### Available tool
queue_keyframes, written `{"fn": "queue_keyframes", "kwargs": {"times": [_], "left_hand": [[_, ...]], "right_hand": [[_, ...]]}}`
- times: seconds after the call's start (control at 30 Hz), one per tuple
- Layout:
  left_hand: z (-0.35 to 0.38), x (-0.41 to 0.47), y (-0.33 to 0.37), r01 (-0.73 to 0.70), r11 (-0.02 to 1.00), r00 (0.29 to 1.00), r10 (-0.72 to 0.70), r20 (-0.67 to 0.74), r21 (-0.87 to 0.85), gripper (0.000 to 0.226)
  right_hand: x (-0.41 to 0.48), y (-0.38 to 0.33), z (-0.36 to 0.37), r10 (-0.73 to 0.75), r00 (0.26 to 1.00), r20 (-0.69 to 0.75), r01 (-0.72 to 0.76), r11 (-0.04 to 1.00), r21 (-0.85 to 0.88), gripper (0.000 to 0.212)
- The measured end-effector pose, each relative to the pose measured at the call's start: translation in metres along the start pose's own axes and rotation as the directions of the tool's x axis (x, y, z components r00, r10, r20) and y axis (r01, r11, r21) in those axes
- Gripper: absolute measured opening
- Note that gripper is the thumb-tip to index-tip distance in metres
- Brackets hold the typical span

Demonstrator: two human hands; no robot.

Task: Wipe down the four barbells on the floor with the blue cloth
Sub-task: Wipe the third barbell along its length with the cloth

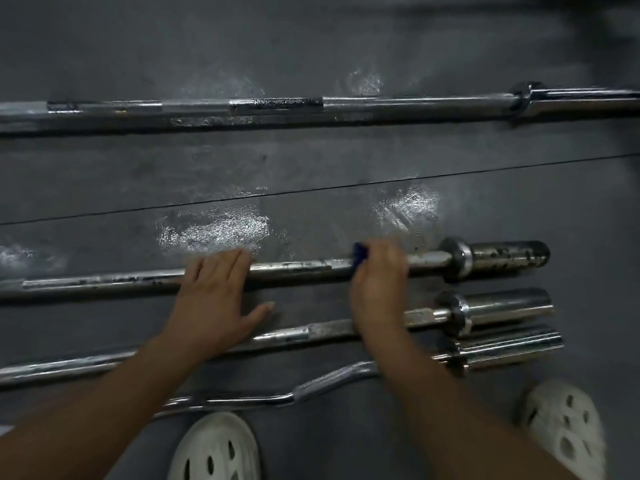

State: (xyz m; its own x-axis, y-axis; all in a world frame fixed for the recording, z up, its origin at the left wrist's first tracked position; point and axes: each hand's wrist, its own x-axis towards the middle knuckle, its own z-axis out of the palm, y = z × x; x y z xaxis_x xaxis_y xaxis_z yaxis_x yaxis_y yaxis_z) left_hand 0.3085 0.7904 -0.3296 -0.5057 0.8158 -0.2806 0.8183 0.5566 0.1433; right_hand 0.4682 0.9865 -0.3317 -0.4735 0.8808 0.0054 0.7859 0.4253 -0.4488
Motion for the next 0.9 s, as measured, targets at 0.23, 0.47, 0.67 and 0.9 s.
{"fn": "queue_keyframes", "kwargs": {"times": [0.23, 0.47, 0.67, 0.9], "left_hand": [[-0.009, -0.023, -0.01, -0.074, 0.997, 0.997, 0.073, -0.022, -0.032, 0.073], [0.004, -0.041, -0.02, 0.046, 0.999, 0.998, -0.046, 0.05, 0.005, 0.096], [0.004, -0.051, -0.039, 0.072, 0.997, 0.997, -0.071, -0.014, 0.008, 0.081], [-0.009, -0.057, -0.032, 0.119, 0.99, 0.991, -0.123, -0.047, -0.074, 0.06]], "right_hand": [[-0.007, -0.022, -0.008, -0.408, 0.881, 0.24, 0.407, 0.912, 0.054, 0.04], [-0.053, -0.048, 0.006, -0.34, 0.886, 0.316, 0.306, 0.94, 0.153, 0.038], [-0.031, -0.013, -0.006, -0.054, 0.989, 0.136, 0.052, 0.999, 0.015, 0.047], [-0.074, -0.101, 0.013, -0.598, 0.709, 0.375, 0.596, 0.791, 0.135, 0.049]]}}
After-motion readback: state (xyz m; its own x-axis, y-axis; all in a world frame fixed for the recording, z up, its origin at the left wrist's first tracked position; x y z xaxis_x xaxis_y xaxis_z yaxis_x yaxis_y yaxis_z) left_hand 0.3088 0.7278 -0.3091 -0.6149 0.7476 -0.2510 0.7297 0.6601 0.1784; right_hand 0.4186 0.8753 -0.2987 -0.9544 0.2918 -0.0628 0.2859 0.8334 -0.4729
